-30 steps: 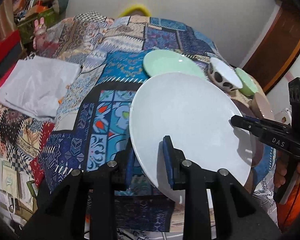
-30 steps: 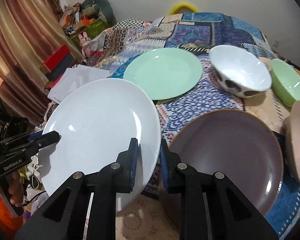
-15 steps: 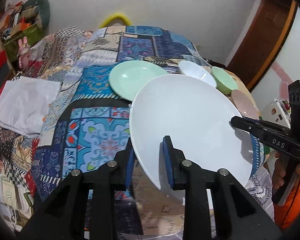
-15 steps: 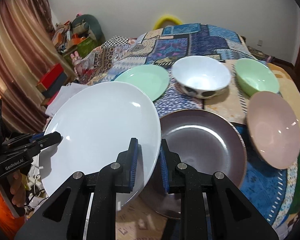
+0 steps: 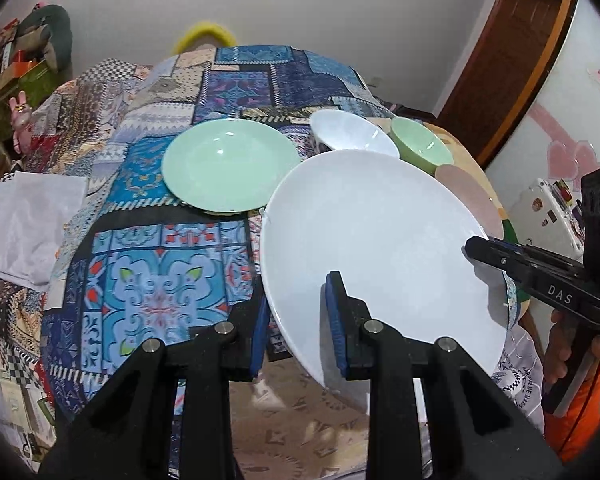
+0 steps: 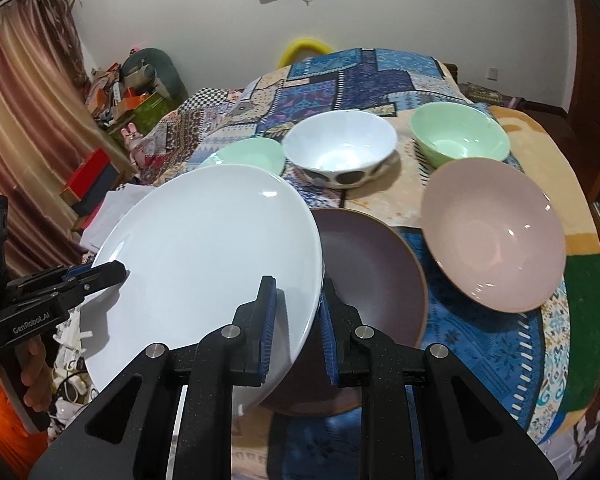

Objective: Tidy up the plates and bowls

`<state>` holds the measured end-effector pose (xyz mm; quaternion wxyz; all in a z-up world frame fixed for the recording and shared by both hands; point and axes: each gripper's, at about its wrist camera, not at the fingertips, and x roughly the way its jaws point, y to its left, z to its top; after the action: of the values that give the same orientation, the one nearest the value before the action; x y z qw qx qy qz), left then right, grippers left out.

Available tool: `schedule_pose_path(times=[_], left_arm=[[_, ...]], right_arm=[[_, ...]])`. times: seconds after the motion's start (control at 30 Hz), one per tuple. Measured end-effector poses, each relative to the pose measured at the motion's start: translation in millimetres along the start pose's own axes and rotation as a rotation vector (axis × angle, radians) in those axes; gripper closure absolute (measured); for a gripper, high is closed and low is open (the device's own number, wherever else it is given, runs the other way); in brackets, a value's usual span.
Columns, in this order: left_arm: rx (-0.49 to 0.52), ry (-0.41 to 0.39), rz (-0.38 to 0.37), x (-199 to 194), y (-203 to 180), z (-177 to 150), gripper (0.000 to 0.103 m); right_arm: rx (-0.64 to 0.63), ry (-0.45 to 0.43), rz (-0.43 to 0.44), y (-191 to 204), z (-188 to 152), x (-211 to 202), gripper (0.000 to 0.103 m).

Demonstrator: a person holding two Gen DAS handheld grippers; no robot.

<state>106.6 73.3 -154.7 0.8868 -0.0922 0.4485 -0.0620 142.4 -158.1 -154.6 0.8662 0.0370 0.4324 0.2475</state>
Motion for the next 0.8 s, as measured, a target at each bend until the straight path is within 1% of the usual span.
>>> schedule_pose_path(times=[0.33, 0.57, 0.8], left_arm=[[0.033, 0.056, -0.014, 37, -19, 7, 0.076], [0.037, 0.096, -0.027, 58, -25, 7, 0.076], [0.035, 0.133, -0.021, 79, -25, 7, 0.076]], right_arm=[[0.060, 0.029, -0.017, -32, -11, 7, 0.084], [0.086, 0.056, -0.021, -45, -15, 13, 0.084], [0.108, 0.085, -0.017, -54, -19, 23, 0.084]])
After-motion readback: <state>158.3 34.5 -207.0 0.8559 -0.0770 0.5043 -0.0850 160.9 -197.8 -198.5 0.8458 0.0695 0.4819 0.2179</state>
